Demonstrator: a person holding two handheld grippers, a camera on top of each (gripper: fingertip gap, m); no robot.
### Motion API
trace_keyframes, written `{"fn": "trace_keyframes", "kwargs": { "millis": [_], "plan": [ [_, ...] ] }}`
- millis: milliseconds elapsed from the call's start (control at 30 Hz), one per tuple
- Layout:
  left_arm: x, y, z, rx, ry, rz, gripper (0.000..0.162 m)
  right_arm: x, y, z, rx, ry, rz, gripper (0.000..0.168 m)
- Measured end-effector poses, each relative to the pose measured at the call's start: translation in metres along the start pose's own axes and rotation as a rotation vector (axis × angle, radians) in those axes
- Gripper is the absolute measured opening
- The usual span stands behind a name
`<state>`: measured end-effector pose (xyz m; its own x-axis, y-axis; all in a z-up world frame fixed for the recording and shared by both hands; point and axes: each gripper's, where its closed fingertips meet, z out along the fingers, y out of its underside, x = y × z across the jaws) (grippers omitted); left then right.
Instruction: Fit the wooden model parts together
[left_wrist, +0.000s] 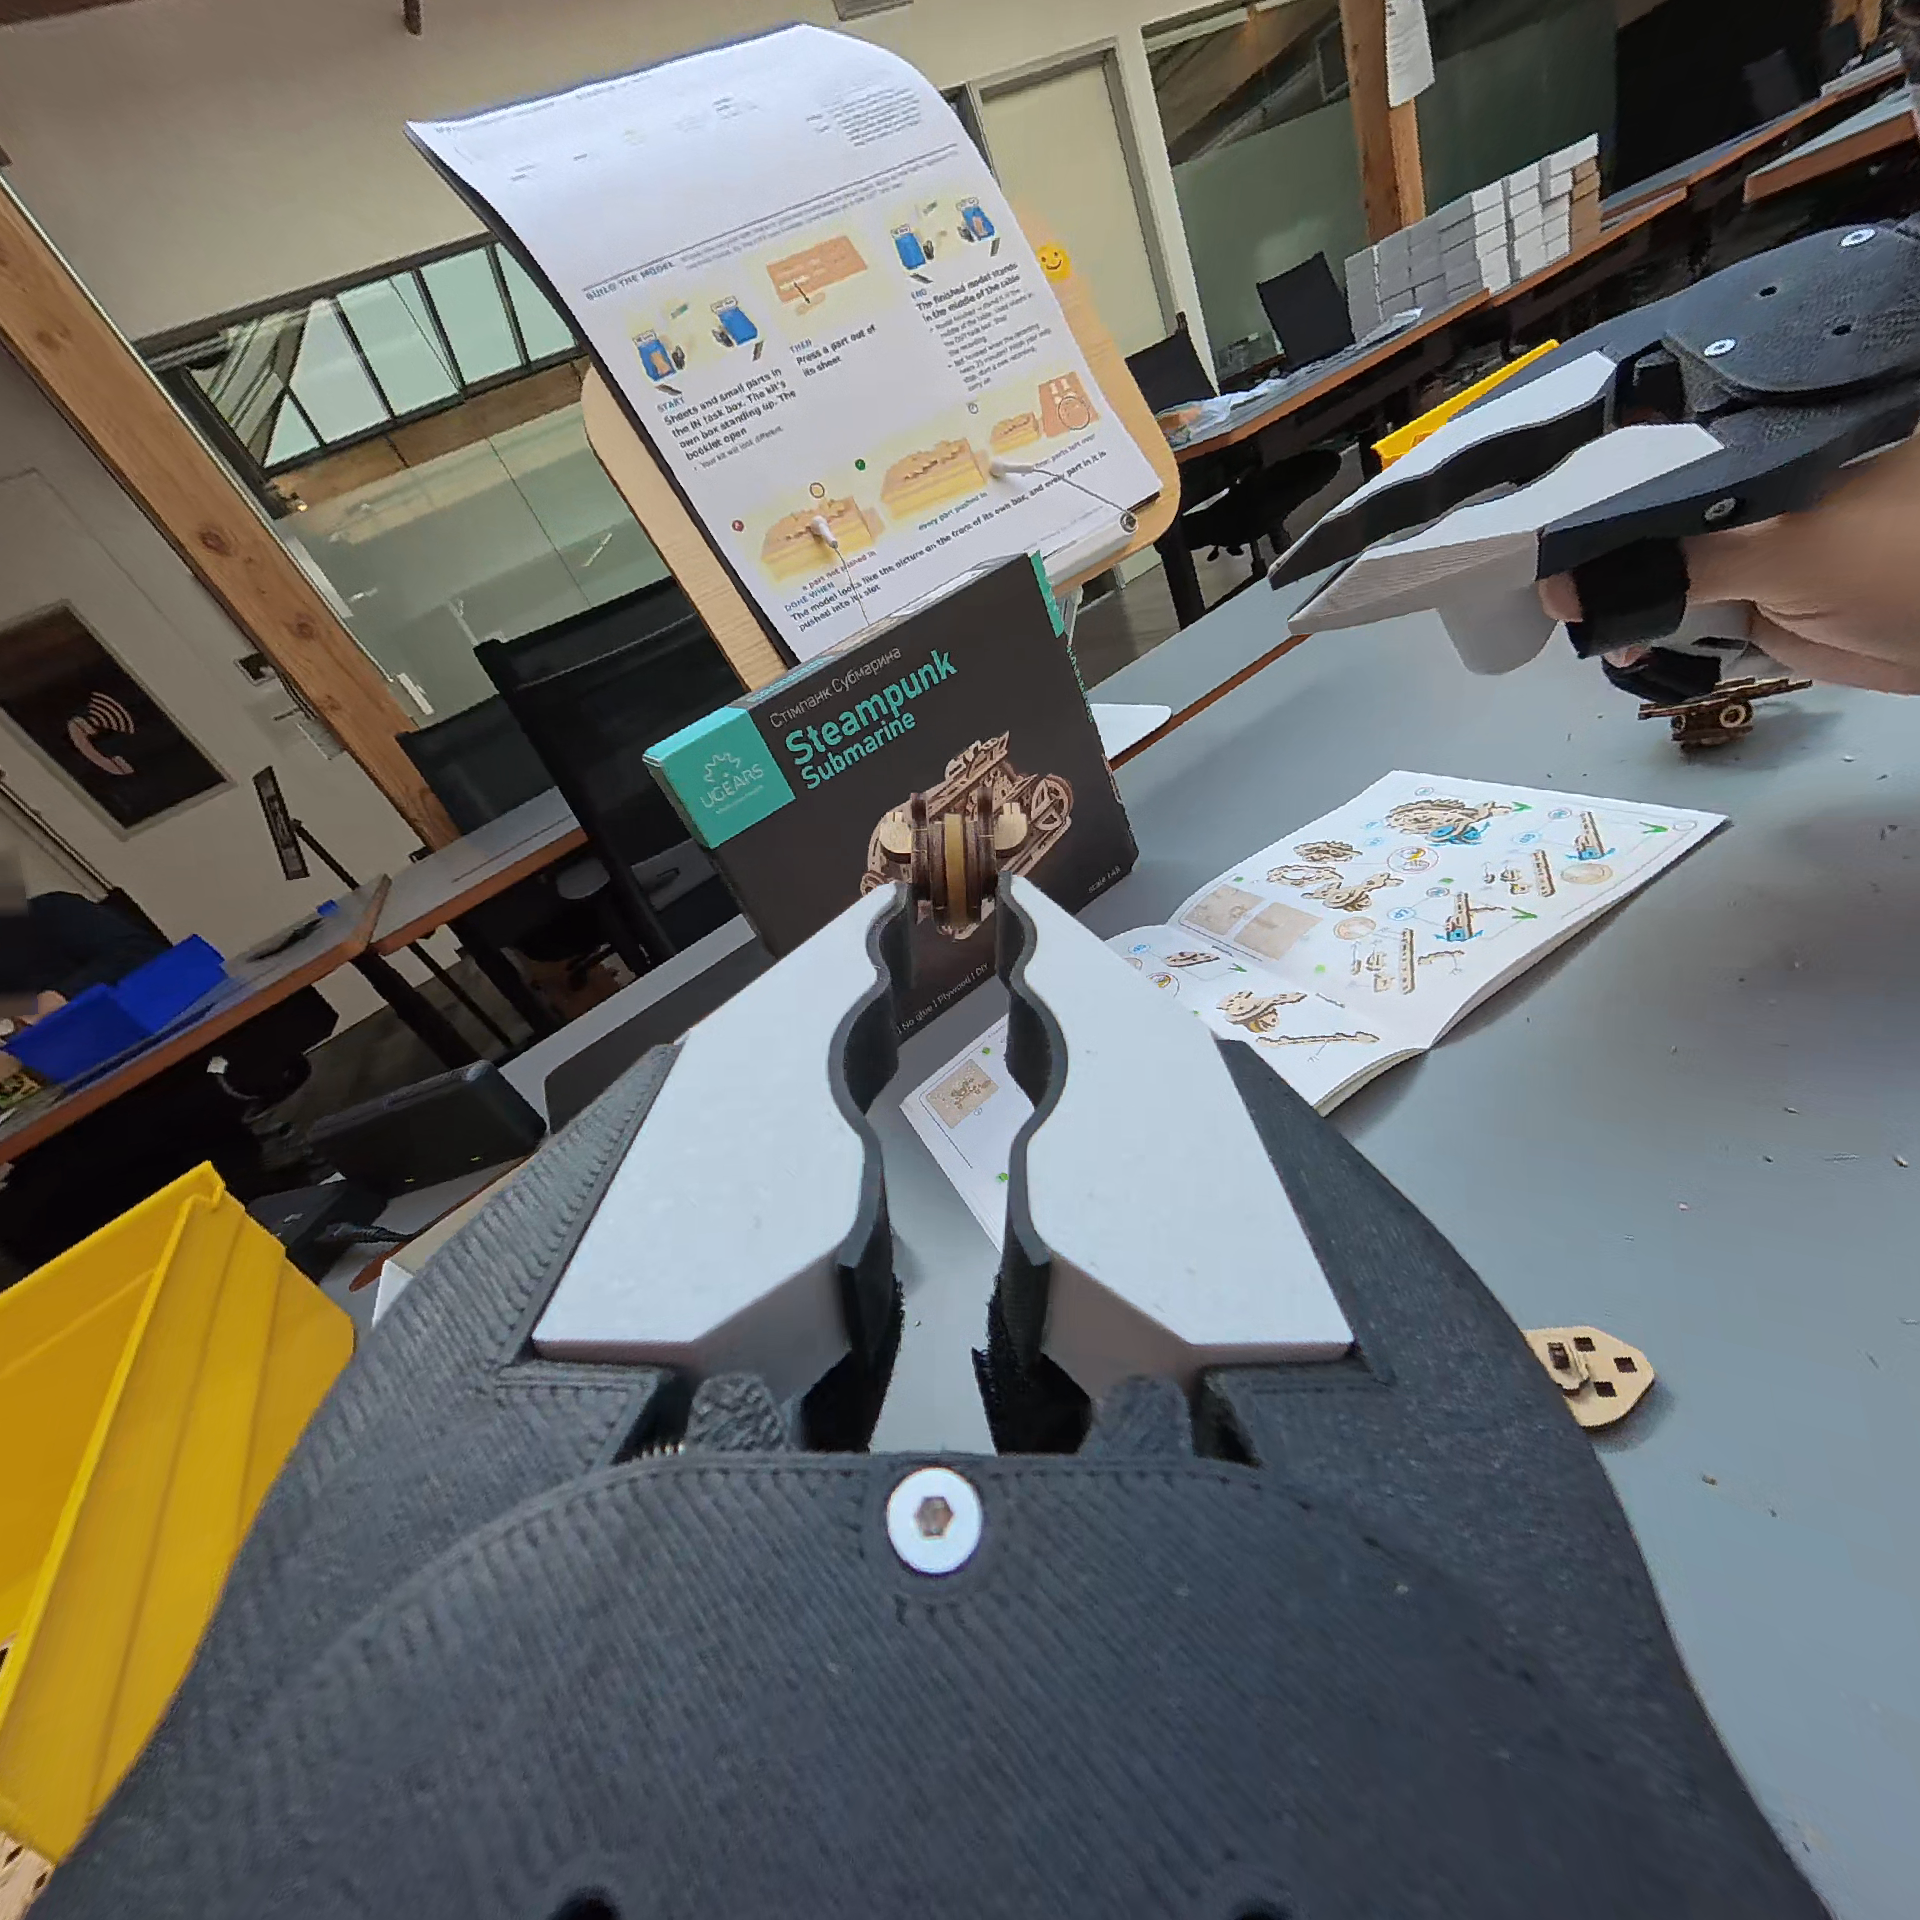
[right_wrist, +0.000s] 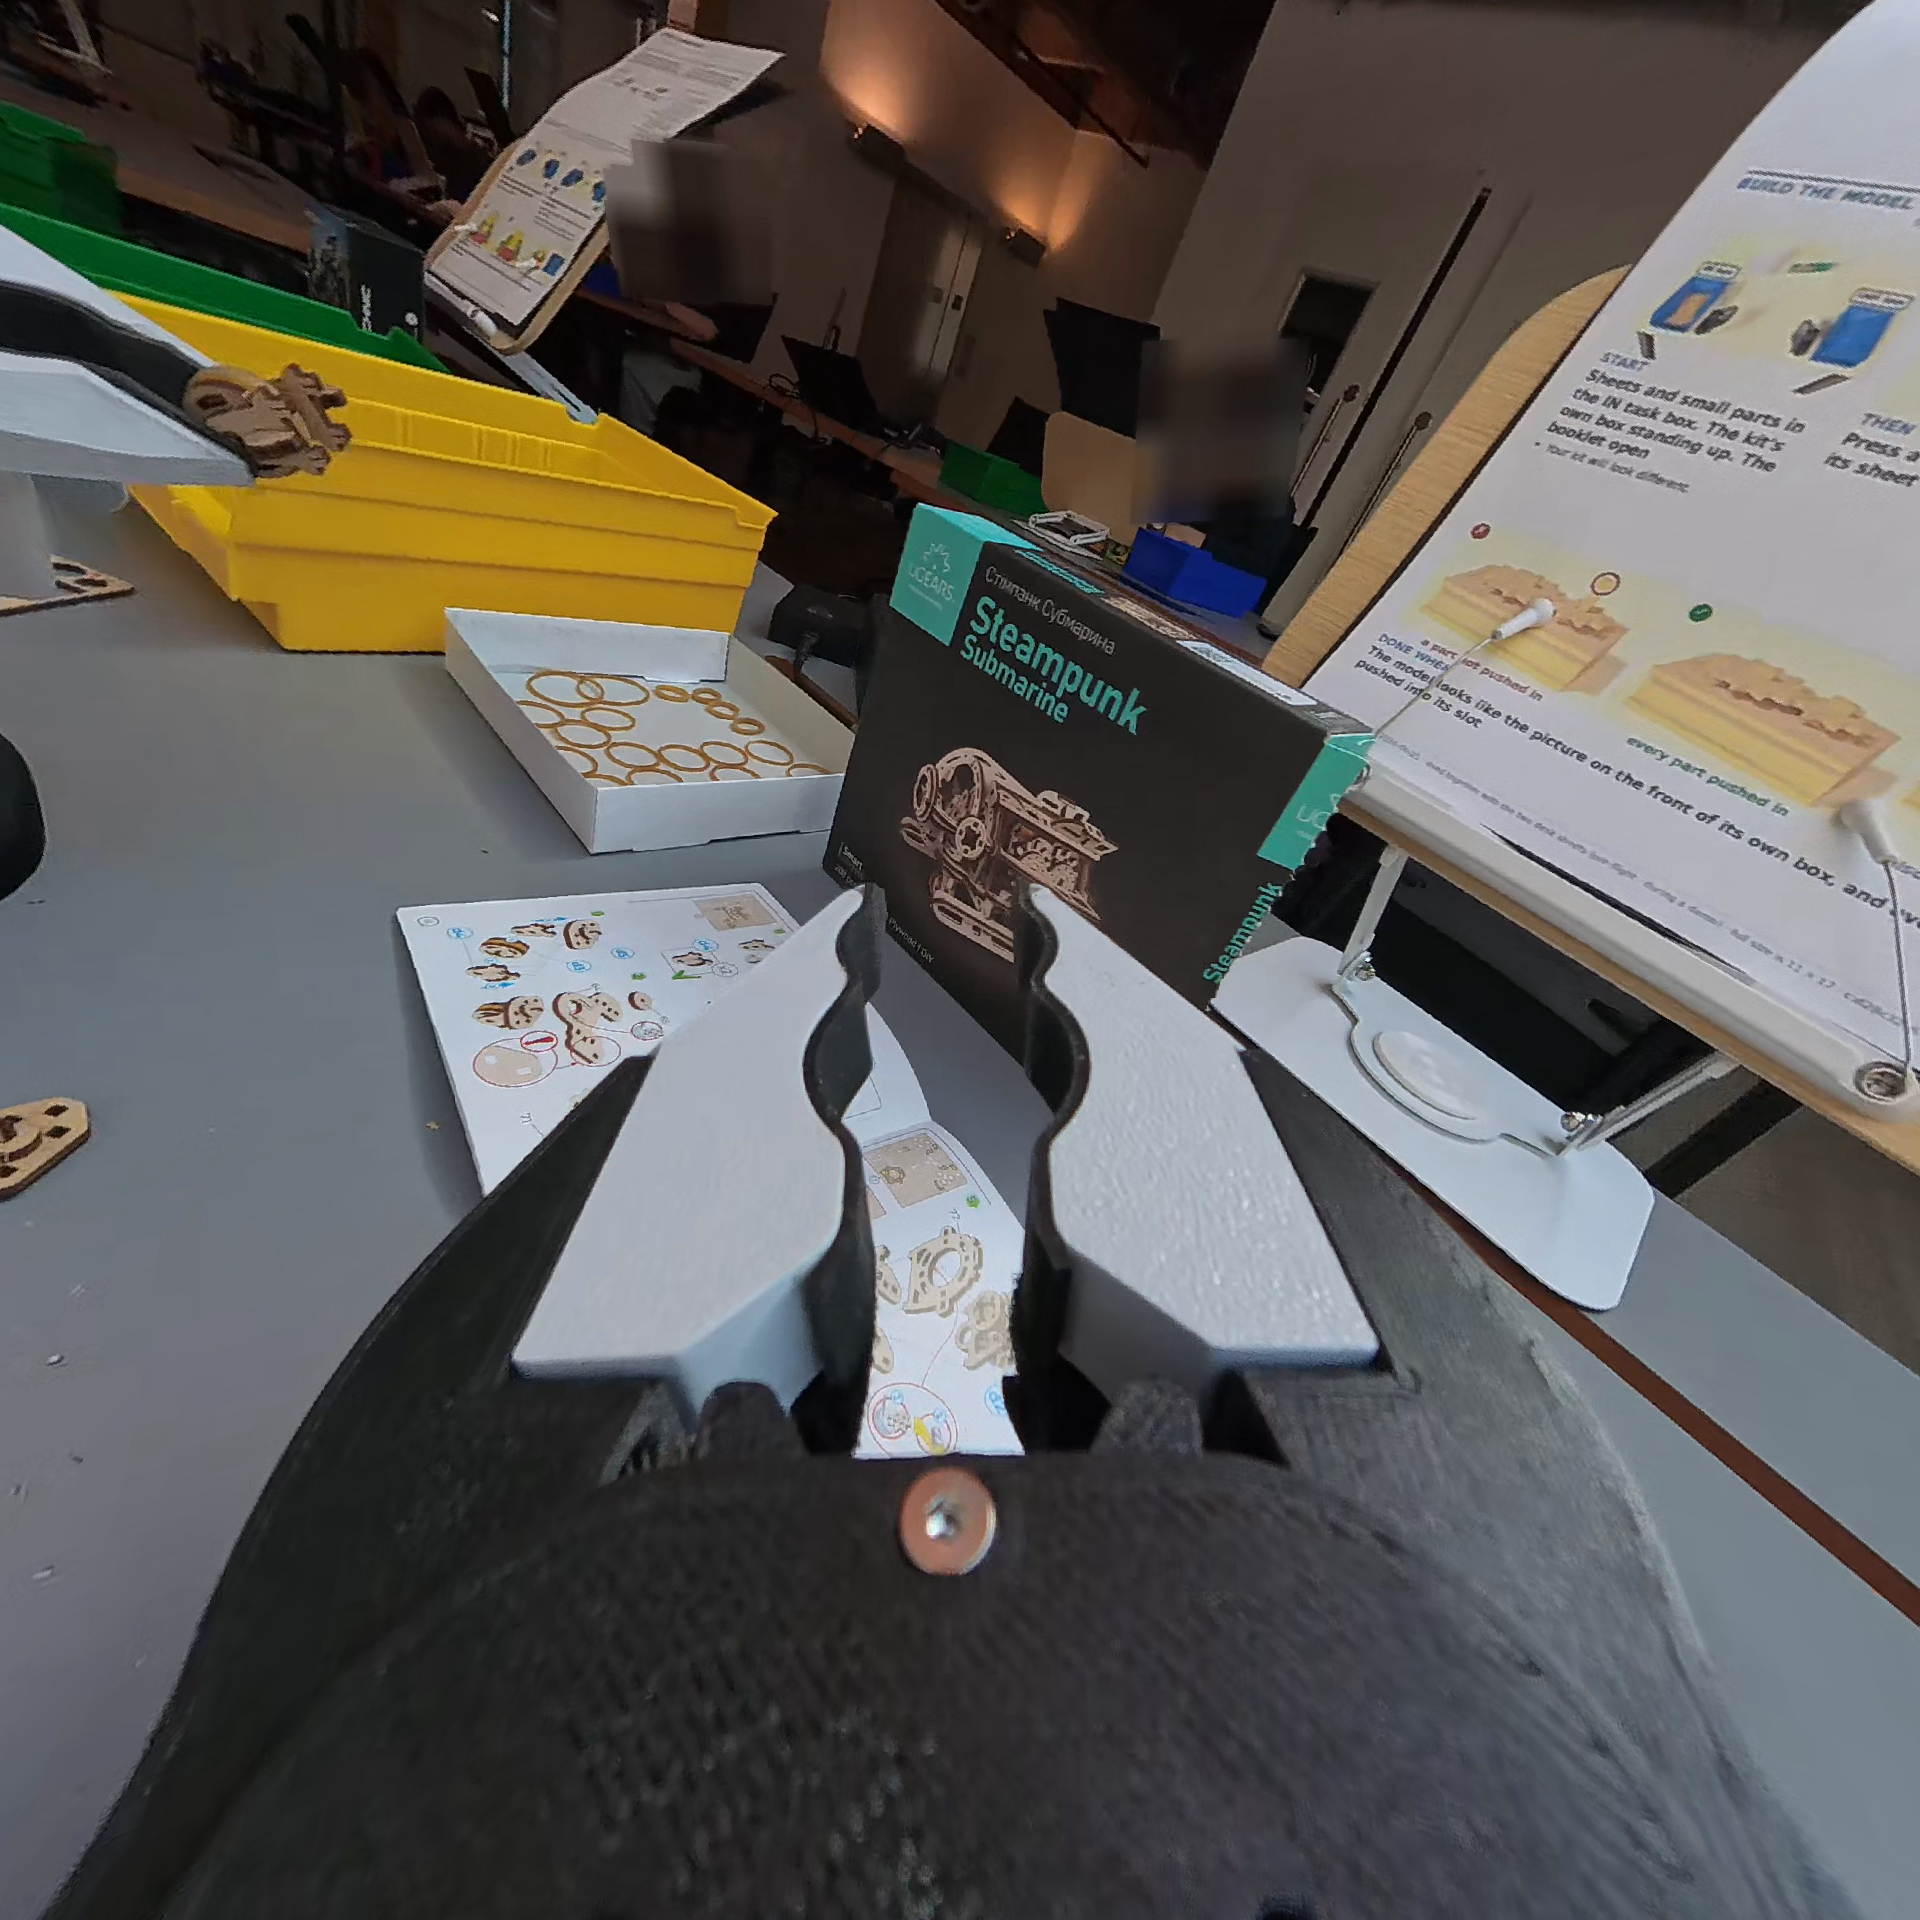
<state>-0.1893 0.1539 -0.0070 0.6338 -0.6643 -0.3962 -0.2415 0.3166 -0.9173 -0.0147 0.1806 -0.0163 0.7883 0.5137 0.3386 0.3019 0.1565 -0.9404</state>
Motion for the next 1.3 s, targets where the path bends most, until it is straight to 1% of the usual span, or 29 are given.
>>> {"fn": "trace_keyframes", "kwargs": {
  "millis": [133,267,333,433,567,633,800,1033,1100,1167,1233,1300],
  "plan": [
    [-0.002,0.0,0.0,0.007,-0.01,-0.012,0.013,0.016,-0.004,-0.009,0.037,0.04,0.066,0.023],
    [-0.01,-0.001,-0.003,0.021,-0.042,-0.012,0.013,0.021,-0.01,-0.014,0.074,0.045,0.131,0.019],
    [-0.012,-0.003,-0.004,0.03,-0.057,-0.003,0.013,0.02,-0.007,-0.014,0.056,0.03,0.173,0.012],
    [-0.016,-0.005,-0.006,0.043,-0.074,0.005,0.013,0.021,-0.005,-0.014,0.05,0.024,0.21,0.012],
    [-0.018,-0.004,-0.006,0.043,-0.078,-0.011,0.013,0.021,-0.006,-0.014,0.054,0.026,0.212,0.012],
    [-0.018,-0.004,-0.006,0.042,-0.077,-0.008,0.013,0.023,-0.006,-0.015,0.056,0.04,0.215,0.013],
    [-0.017,-0.005,-0.006,0.042,-0.087,0.031,0.013,0.028,-0.002,-0.013,0.048,0.091,0.23,0.024],
    [-0.019,-0.006,-0.007,0.05,-0.094,0.027,0.013,0.025,0.0,-0.011,0.037,0.078,0.225,0.024],
    [-0.019,-0.007,-0.007,0.051,-0.095,0.027,0.013,0.022,0.001,-0.01,0.025,0.058,0.226,0.024],
    [-0.019,-0.007,-0.008,0.054,-0.094,0.022,0.013,0.013,0.003,-0.006,0.009,0.002,0.236,0.027],
    [-0.021,-0.008,-0.008,0.061,-0.095,0.006,0.013,-0.004,0.001,-0.002,0.011,-0.09,0.241,0.027],
    [-0.024,-0.009,-0.01,0.071,-0.096,-0.02,0.013,-0.029,-0.009,-0.001,0.037,-0.222,0.22,0.029]
  ]
}}
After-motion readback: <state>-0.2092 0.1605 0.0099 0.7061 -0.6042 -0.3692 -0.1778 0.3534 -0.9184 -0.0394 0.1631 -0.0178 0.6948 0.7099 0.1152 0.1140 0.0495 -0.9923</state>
